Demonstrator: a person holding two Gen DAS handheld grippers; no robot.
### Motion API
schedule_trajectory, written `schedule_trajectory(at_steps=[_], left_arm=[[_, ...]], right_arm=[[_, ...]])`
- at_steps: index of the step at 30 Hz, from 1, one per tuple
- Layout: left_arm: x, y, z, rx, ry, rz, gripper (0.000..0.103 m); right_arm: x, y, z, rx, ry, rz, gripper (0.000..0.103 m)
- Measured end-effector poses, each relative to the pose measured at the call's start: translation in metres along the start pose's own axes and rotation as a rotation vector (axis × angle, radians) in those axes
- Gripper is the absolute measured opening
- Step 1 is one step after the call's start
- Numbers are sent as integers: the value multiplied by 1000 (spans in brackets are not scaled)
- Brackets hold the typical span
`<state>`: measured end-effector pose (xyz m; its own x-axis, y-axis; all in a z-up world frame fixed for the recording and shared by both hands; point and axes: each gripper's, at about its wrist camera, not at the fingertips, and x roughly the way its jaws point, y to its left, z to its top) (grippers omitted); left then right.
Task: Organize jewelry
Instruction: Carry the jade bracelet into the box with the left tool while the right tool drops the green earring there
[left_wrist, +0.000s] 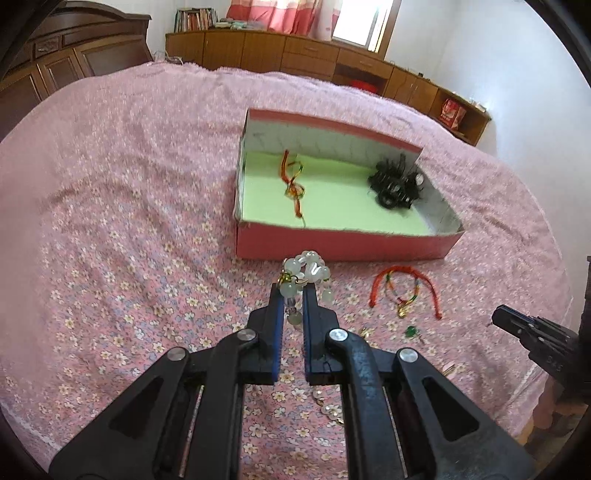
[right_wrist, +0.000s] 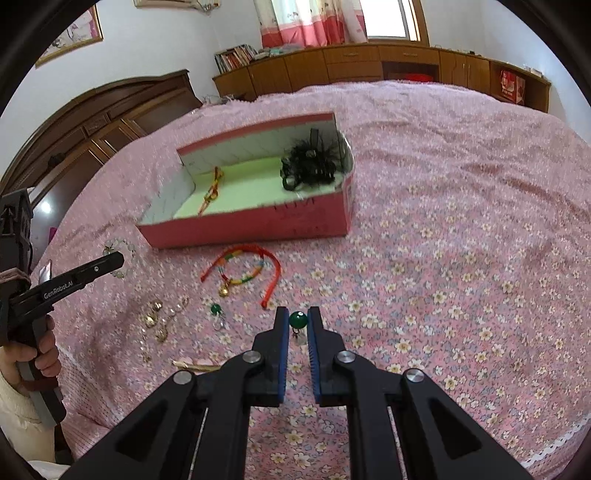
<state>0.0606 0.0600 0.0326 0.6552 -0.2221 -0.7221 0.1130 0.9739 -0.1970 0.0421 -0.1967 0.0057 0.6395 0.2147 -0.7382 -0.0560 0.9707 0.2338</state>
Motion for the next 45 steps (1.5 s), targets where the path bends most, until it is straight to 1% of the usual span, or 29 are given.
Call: schedule_trajectory(at_steps=[5, 9, 21, 25, 29, 33, 38, 40, 45], left_arm=[[1, -11, 10, 4, -32, -1, 0], [-4, -16, 13, 17, -57, -5, 0], [-2, -22, 30, 33, -98, 2, 0], [-1, -19, 38, 6, -107, 0, 0], [-3, -20, 46, 13, -143, 12, 0], [-6, -23, 55, 22, -199, 28, 0], [-1, -24, 63, 26, -235, 40, 0], [4, -24, 66, 30, -238, 50, 0], [24, -23, 75, 44, -211, 67, 0]], right_arm=[[-10, 2, 8, -12, -64, 28, 11], [-17, 7, 16, -39, -114, 29, 11], [-18, 16, 46, -74, -208, 45, 11], [-18, 21, 58, -77, -239, 42, 11], [-19, 27, 70, -89, -285, 40, 11], [-15, 28, 81, -88, -304, 46, 11], [-8, 27, 90, -78, -320, 48, 11], [-5, 27, 93, -79, -320, 45, 11], [9, 23, 104, -79, -311, 32, 11]])
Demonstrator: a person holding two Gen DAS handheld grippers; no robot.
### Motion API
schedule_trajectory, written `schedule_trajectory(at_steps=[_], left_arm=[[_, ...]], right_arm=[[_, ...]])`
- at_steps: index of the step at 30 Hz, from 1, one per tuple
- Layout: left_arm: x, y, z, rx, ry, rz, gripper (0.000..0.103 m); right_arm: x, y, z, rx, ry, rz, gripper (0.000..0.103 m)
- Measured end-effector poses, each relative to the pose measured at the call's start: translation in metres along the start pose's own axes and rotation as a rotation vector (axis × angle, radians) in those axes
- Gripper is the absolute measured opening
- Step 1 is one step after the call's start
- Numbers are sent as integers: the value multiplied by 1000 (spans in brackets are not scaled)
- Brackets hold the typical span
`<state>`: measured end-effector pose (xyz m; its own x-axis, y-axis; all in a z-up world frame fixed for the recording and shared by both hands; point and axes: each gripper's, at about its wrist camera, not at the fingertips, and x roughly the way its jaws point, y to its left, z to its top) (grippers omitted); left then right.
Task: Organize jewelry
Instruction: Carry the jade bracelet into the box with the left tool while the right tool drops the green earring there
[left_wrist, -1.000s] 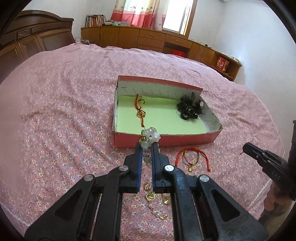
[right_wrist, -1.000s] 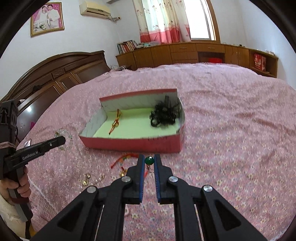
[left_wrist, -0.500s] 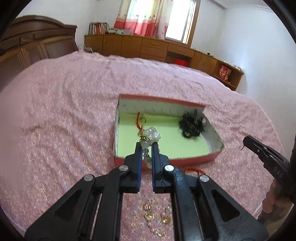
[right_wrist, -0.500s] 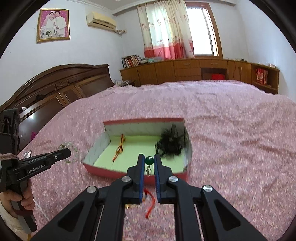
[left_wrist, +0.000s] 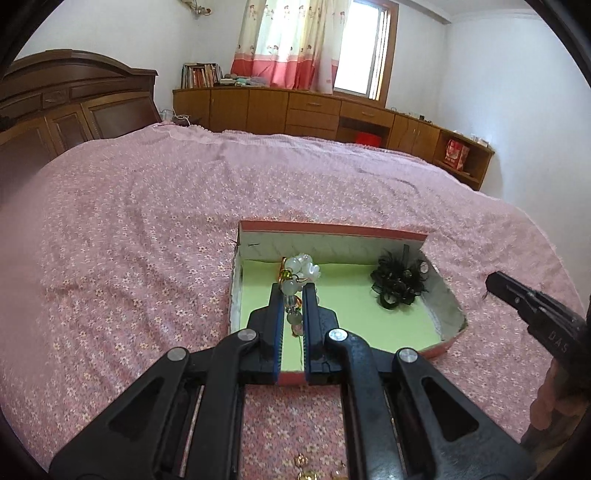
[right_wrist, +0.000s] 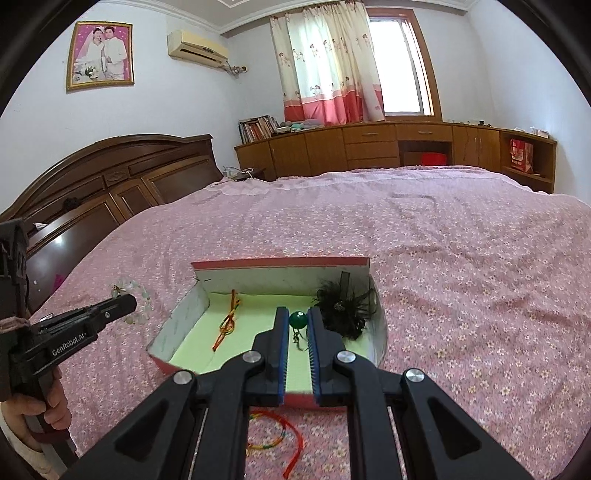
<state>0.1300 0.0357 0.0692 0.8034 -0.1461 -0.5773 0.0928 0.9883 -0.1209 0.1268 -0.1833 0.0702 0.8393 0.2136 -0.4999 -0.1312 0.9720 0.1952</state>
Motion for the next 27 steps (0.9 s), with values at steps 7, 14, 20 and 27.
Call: schedule_trajectory(at_steps=[7, 14, 20, 27], left_arm=[[35, 4, -2, 3, 71, 16, 1], [73, 4, -14, 22, 191, 30, 1], [94, 3, -22, 36, 252, 48, 1], [103, -2, -22, 60, 262, 61, 1]], right_arm=[[36, -9, 5, -5, 78, -27, 11], [74, -23, -4, 18, 193, -48, 11], [99, -32, -12, 8, 271, -75, 11], [117, -39, -18, 8, 331, -108, 11]])
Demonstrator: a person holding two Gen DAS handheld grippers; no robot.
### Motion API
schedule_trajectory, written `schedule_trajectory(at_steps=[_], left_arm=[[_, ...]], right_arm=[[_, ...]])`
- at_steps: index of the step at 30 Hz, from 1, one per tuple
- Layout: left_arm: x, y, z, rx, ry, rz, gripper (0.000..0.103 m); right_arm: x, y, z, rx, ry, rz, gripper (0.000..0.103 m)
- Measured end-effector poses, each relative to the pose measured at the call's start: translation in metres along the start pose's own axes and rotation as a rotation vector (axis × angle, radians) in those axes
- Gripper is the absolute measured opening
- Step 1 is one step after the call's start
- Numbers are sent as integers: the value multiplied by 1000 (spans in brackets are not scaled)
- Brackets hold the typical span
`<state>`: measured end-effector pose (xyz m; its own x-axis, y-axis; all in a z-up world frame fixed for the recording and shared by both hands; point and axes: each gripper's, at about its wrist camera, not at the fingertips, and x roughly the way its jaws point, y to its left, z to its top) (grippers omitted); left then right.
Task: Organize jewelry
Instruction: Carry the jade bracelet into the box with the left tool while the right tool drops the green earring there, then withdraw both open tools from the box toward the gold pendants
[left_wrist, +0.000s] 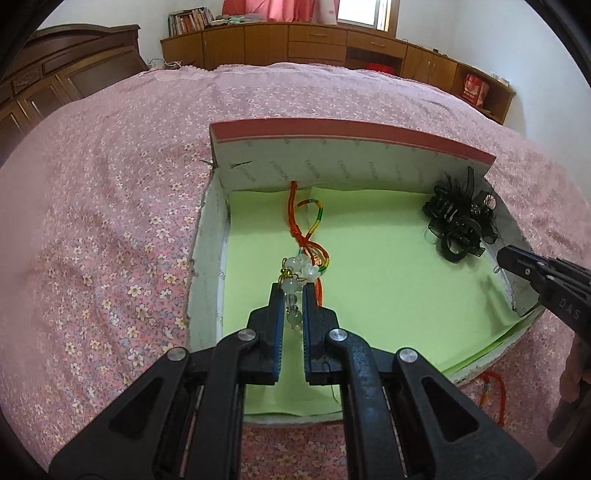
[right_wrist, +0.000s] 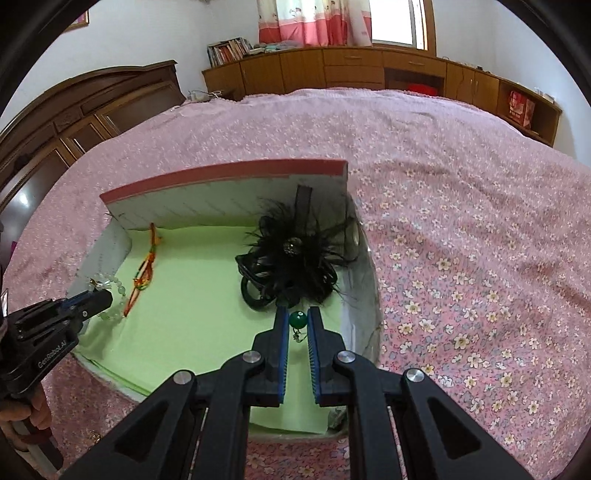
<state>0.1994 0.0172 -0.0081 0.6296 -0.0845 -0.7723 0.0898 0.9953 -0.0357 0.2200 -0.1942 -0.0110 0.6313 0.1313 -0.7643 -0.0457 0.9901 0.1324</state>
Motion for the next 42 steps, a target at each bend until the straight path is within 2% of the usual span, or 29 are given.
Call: schedule_trajectory(at_steps=[9, 14, 30, 42], left_arm=[[4, -5, 2, 15, 6, -10, 4], [-5, -11, -1, 25, -22, -25, 24], [-63, 3, -18, -5, -89, -64, 26], [-89, 6, -41, -16, -75, -92, 28]], right_arm=[[5, 1, 1, -1, 12, -2, 13], [-3, 0, 0, 10, -13, 23, 27], [-68, 0, -14, 58, -140, 80, 33], [-105, 9, -40, 63, -160, 115, 34]])
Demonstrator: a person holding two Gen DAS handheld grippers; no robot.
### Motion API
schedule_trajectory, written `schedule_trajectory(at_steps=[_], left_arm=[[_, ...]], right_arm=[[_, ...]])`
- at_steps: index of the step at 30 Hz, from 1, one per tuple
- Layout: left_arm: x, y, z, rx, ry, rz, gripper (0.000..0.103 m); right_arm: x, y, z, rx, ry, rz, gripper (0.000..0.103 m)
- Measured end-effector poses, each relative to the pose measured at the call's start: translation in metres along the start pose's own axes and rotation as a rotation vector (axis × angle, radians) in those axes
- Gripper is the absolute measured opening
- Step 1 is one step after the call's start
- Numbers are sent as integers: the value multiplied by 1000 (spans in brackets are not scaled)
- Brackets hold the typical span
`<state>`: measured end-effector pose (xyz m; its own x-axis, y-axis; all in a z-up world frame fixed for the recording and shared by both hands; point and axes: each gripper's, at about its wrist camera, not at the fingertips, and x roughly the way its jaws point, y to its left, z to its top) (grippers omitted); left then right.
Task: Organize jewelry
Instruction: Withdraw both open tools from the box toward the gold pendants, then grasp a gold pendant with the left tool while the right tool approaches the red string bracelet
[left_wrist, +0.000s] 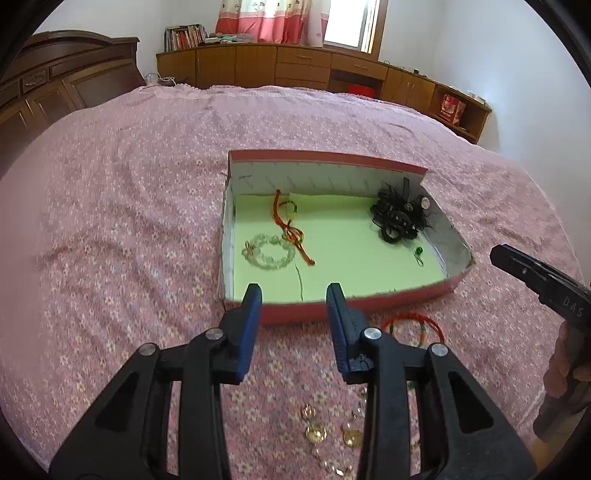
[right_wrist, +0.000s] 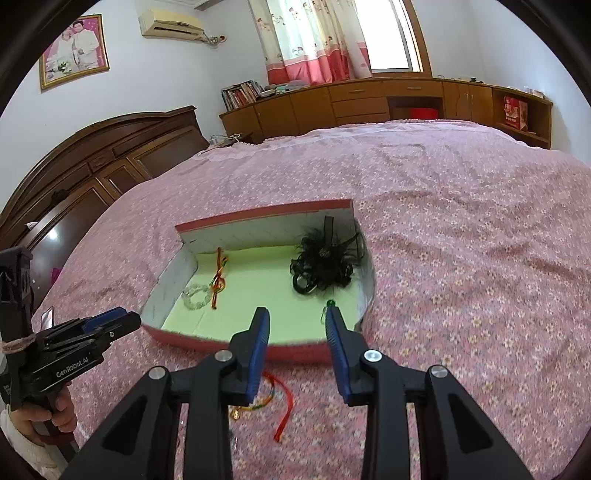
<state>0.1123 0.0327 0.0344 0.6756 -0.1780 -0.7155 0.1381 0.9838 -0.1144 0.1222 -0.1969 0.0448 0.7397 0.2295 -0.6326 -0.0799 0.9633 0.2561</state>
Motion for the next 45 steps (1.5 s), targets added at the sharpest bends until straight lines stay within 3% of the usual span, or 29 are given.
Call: schedule_trajectory(at_steps=[40, 45], left_arm=[[19, -14, -70, -12, 186, -75, 28], [21, -16, -72, -11, 196, -77, 16]], right_arm=[[0, -7, -64, 44, 127, 9, 36], [2, -9, -68, 55, 134, 11, 36]])
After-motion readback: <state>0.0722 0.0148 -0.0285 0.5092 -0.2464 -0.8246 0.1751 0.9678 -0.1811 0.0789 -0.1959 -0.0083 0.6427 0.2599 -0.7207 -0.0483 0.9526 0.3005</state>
